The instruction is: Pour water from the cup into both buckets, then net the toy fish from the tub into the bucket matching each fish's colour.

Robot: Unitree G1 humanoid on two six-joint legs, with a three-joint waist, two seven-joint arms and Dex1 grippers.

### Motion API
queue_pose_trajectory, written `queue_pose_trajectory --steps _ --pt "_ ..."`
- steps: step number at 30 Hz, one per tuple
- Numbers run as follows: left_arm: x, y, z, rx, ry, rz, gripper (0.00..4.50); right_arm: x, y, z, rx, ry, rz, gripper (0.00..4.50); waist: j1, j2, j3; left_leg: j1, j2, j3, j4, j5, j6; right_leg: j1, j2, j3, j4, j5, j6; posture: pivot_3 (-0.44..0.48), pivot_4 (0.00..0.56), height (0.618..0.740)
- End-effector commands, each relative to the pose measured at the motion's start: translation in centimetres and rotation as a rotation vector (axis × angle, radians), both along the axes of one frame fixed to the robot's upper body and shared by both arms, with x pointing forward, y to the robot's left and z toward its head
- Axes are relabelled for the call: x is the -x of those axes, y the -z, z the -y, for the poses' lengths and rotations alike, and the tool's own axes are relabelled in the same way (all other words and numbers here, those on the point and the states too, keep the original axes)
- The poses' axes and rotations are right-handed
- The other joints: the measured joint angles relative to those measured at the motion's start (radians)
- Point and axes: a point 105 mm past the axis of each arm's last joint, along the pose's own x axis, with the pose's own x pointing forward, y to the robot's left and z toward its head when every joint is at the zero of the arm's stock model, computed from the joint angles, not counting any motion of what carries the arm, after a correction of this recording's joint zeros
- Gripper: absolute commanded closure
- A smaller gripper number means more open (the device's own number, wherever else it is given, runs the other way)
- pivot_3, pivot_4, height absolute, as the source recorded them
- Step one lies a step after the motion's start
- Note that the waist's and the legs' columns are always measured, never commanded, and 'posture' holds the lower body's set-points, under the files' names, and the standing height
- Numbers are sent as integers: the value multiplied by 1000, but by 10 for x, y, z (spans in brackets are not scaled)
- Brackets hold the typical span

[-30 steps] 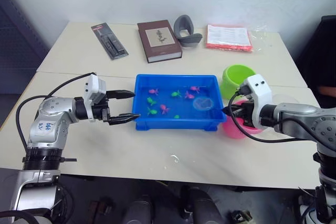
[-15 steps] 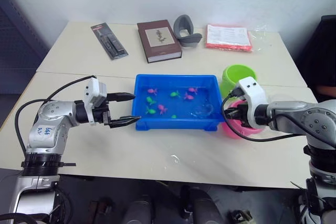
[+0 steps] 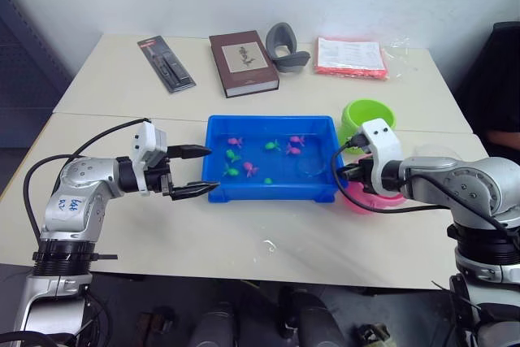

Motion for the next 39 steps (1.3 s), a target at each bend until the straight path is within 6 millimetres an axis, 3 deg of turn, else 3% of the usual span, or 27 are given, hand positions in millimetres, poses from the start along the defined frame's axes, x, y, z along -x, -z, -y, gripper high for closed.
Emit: queue_pose_trajectory --steps 1,16,39 --pt "5 -6 3 7 18 33 53 -6 -13 -5 -3 -15 77 4500 0 0 0 0 0 0 0 0 0 0 0 0 0 0 0 0 150 740" --pt "5 -5 5 3 27 24 53 -13 -17 -29 -46 -98 172 4500 -1 0 0 0 0 0 0 0 0 0 0 0 0 0 0 0 150 740" --pt "2 -6 5 0 30 28 53 -23 7 -33 -123 -60 133 4500 -3 1 0 0 0 0 0 0 0 0 0 0 0 0 0 0 150 740"
